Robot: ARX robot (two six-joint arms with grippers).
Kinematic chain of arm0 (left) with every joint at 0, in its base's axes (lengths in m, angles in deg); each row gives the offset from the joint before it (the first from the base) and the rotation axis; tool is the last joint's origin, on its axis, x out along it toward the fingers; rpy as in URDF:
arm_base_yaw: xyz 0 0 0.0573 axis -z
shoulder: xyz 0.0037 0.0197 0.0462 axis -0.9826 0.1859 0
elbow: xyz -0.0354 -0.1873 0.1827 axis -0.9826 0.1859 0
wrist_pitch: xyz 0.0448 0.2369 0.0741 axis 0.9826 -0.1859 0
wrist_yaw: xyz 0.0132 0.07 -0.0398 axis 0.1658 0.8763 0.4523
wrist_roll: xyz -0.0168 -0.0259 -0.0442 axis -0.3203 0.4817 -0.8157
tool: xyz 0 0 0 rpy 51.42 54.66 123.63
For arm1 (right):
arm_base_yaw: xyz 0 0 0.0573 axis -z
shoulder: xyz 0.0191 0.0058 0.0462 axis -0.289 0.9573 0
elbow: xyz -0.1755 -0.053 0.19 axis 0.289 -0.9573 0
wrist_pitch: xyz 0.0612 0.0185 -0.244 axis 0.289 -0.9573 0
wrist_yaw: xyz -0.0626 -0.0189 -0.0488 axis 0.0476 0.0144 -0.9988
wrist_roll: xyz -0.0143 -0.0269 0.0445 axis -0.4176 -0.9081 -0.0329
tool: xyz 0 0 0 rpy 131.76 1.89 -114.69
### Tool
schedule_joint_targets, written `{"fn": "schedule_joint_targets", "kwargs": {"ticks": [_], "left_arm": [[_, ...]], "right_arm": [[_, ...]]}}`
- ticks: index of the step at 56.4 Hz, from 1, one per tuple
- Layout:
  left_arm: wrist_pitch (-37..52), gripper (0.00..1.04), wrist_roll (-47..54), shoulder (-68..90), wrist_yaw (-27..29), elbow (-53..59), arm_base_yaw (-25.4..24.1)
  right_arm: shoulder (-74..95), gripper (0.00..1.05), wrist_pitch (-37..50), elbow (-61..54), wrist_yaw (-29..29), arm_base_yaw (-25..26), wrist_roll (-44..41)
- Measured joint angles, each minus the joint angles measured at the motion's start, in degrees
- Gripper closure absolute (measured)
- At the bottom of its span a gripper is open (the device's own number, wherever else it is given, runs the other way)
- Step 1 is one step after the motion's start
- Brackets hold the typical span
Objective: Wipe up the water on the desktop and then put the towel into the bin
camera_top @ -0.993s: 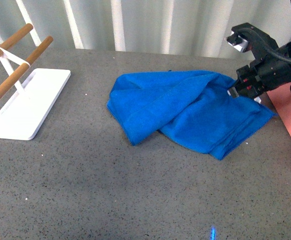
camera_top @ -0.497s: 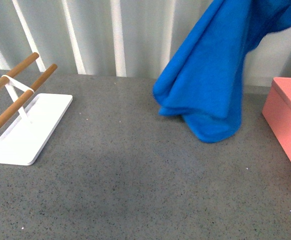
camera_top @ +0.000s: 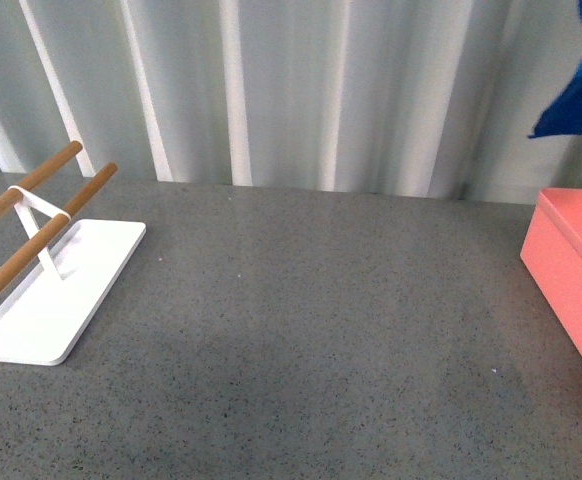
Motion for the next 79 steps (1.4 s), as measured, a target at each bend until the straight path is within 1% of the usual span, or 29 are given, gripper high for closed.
{"fn": "schedule_joint_targets", "kwargs": {"ticks": [5, 11, 18, 25, 42, 47, 53, 61, 69, 77, 79], "left_arm": [[0.0, 0.07, 0.0, 0.0, 0.0, 0.0, 0.0], [0.0, 0.07, -0.02, 0.0, 0.0, 0.0, 0.0], [0.0, 0.07, 0.0, 0.0, 0.0, 0.0, 0.0], [0.0, 0.07, 0.0, 0.0, 0.0, 0.0, 0.0], [0.0, 0.07, -0.02, 0.0, 0.0, 0.0, 0.0], [0.0, 0.07, 0.0, 0.0, 0.0, 0.0, 0.0], [0.0, 0.07, -0.02, 0.0, 0.02, 0.0, 0.0], [0.0, 0.07, 0.0, 0.0, 0.0, 0.0, 0.0], [0.0, 0.07, 0.0, 0.0, 0.0, 0.0, 0.0], [0.0, 0.07, -0.02, 0.0, 0.0, 0.0, 0.0], [0.0, 0.07, -0.02, 0.0, 0.0, 0.0, 0.0]], "right_arm": [[-2.08, 1.01, 0.0, -2.08, 2.08, 3.87, 0.09], [-4.81, 1.01, 0.66, -7.21, 3.43, 6.38, -0.55], [-6.69, 1.01, 2.6, -14.86, 4.68, 8.2, -0.85], [-6.86, 1.01, 3.8, -20.74, 4.5, 8.37, -1.25], [-3.58, 1.01, 6.12, -32.15, -0.87, 6.97, -2.71], [-1.92, 1.01, 6.4, -35.28, -1.64, 6.49, -2.69], [0.46, 1.01, 6.49, -37.77, -4.37, 6.45, -2.51], [5.62, 1.01, 6.45, -41.05, -8.48, 6.95, -1.64], [11.23, 1.01, 6.73, -42.62, -11.26, 8.28, 0.35], [14.88, 1.01, 7.76, -44.35, -12.68, 9.31, 1.73], [15.39, 0.99, 8.04, -44.83, -12.72, 9.44, 1.86]]}}
